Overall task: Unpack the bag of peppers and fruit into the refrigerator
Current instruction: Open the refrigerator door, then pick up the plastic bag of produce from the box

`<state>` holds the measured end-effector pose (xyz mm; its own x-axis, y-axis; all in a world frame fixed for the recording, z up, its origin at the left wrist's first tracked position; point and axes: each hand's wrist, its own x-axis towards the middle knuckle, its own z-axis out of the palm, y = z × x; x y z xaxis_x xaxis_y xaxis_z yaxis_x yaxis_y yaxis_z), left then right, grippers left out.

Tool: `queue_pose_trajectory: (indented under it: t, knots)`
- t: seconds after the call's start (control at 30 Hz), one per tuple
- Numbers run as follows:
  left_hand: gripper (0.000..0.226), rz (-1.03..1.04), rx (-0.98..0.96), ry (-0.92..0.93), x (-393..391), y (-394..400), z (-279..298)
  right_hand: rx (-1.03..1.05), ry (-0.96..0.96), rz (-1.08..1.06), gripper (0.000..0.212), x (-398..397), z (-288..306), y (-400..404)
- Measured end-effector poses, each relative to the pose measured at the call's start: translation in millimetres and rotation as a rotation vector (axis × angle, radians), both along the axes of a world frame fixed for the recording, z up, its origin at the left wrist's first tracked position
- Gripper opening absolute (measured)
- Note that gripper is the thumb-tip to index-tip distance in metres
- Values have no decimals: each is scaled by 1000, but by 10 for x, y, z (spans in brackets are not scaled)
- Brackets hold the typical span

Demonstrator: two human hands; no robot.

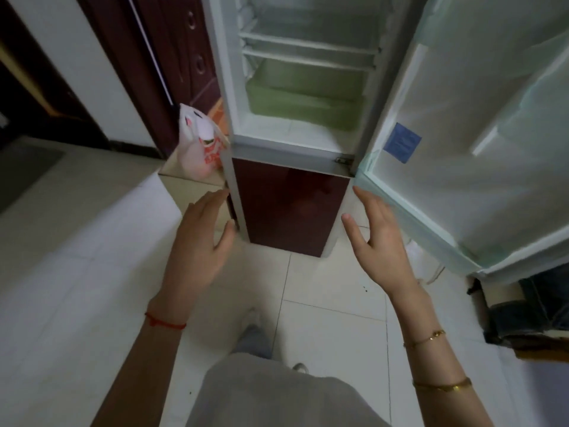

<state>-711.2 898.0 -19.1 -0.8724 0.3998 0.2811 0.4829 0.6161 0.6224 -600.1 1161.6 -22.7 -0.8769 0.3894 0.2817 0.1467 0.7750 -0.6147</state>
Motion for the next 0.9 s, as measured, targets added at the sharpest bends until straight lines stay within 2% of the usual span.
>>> queue_pose_trajectory:
  t: [0.23, 0.47, 0.7, 0.9]
  knots:
    - [49, 148, 4, -13, -550, -525, -225, -41, -43, 157, 52, -982, -184, -405]
    - [49, 262, -39, -38, -1587, -1196, -239, -49, -52, 266, 52, -2300, -255, -985]
    - [49, 254, -96, -48, -2629, -1802, -225, -78, -63, 281, 53, -3431, -277, -1620]
    - [47, 248, -84, -77, -3374, -1938, -306, -109, -82, 298, 51, -4154, -384, -1845]
